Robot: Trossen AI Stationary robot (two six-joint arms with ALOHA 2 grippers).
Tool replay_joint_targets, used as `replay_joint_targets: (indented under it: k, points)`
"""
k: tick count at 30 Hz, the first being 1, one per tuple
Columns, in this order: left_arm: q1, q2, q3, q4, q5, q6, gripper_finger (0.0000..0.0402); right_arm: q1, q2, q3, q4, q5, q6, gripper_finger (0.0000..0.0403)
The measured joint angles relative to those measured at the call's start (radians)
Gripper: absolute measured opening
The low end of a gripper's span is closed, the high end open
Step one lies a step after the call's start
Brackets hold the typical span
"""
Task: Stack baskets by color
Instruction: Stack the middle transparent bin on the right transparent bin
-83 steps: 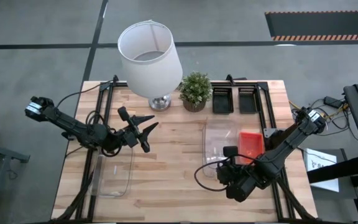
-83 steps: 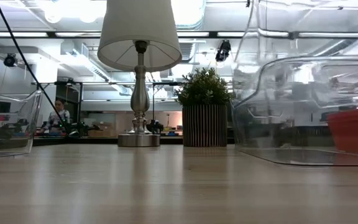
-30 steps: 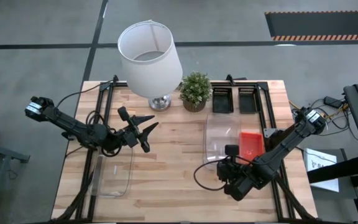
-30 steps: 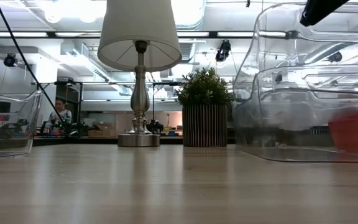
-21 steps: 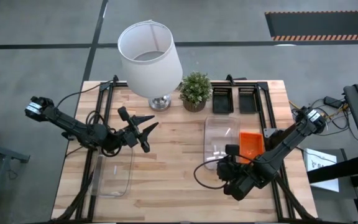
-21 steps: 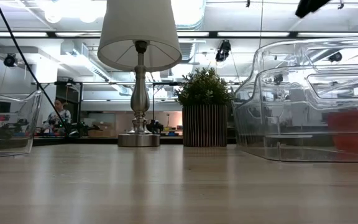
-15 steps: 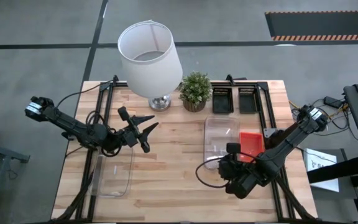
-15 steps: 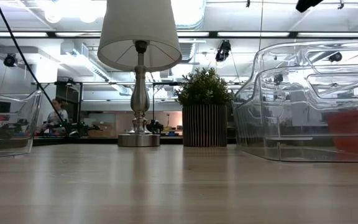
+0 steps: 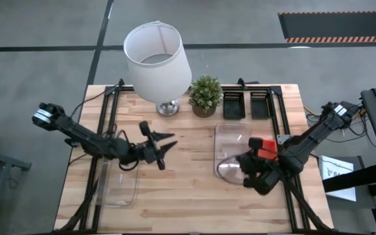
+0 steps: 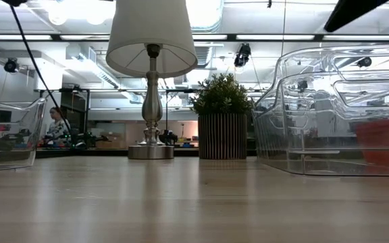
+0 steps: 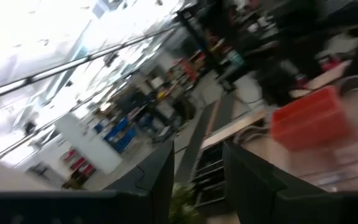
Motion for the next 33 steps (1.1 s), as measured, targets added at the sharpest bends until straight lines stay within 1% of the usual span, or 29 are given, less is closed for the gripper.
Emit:
replay_joint_targets:
  k: [4,6,8,11,15,18,20,23,26,33]
  points:
    - [0.003,0.074,0.019,0.047,0.079,0.002,0.0120,-0.086,-0.084,-0.074,-0.004,-0.003,0.093,0.0009]
    - [0.011,0.102,0.038,0.064,0.122,0.001,0.0120,-0.154,-0.126,-0.111,-0.002,-0.039,0.117,0.0009]
    - [0.024,0.129,0.057,0.077,0.159,0.000,0.0120,-0.230,-0.159,-0.143,0.012,-0.082,0.104,0.0009]
    - [0.045,0.160,0.089,0.079,0.174,0.000,0.0120,-0.343,-0.191,-0.195,0.084,-0.165,0.017,0.0009]
    - [0.068,0.189,0.119,0.083,0.175,0.000,0.0120,-0.458,-0.201,-0.250,0.291,-0.296,-0.155,0.0009]
    - [0.079,0.199,0.121,0.080,0.175,0.000,0.0120,-0.527,-0.186,-0.270,0.446,-0.383,-0.244,0.0009]
    - [0.085,0.198,0.122,0.087,0.174,0.000,0.0120,-0.563,-0.168,-0.274,0.518,-0.426,-0.282,0.0009]
    - [0.088,0.196,0.123,0.088,0.173,0.002,0.0120,-0.598,-0.124,-0.274,0.565,-0.435,-0.322,0.0009]
    - [0.088,0.192,0.123,0.090,0.170,0.003,0.0120,-0.619,-0.063,-0.268,0.564,-0.435,-0.339,0.0009]
    - [0.088,0.190,0.123,0.090,0.169,0.003,0.0120,-0.626,0.054,-0.224,0.564,-0.364,-0.382,0.0009]
